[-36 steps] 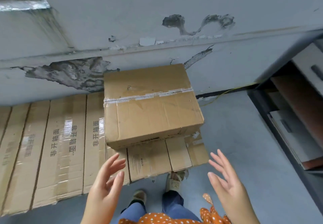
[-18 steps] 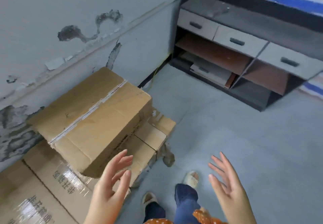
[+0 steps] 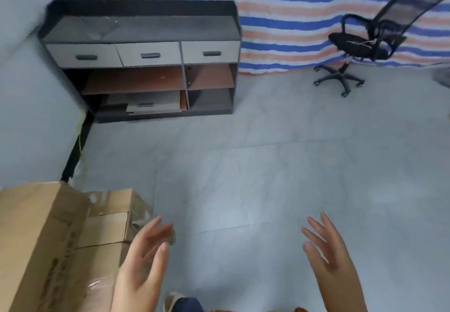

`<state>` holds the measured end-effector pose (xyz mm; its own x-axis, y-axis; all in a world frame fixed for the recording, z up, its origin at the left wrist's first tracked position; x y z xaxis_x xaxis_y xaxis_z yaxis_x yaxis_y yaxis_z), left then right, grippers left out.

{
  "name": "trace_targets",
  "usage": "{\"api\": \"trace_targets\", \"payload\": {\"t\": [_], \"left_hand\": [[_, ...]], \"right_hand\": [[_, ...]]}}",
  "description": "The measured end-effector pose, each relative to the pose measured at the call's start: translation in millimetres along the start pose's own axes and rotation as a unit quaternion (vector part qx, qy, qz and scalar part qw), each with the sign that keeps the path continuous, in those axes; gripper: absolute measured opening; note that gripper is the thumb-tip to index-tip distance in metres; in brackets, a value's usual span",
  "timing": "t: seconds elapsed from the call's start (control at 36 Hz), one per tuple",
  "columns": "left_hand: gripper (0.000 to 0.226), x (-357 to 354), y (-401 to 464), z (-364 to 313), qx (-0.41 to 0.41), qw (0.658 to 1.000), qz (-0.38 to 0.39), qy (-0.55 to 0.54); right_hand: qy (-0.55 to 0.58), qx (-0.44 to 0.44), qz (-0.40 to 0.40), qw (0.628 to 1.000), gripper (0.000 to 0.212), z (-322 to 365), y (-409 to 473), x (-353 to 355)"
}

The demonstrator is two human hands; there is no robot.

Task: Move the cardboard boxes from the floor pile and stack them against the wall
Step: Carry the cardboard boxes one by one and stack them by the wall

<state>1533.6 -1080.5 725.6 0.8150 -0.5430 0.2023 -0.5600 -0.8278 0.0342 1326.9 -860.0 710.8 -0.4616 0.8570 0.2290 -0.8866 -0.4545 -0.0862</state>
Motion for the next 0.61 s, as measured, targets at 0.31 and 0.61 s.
{"api": "trace_targets", "payload": {"t": [0.31, 0.61], "left_hand": [[0.036, -208, -50, -44, -0.060, 0.991, 0.116, -0.013], [0.040, -385, -69, -73, -0.060, 0.950, 0.304, 0.040]], "right_hand": [[0.003, -0.023, -0.166, 0.986, 0.087, -46, -38, 228], [0.042, -0.096, -0.330, 0.938, 0.090, -96, -74, 350]]}}
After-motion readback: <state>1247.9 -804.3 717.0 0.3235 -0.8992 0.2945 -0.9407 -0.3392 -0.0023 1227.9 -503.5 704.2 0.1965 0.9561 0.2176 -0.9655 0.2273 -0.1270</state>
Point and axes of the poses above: each hand's wrist, its own y-axis towards the middle knuckle, its own x-axis out of the back of the hand, z = x × y, the point moved 5 cm from there along y, towards the middle knuckle, and after that the axes turned 2 degrees about z, right-handed, at the moved point
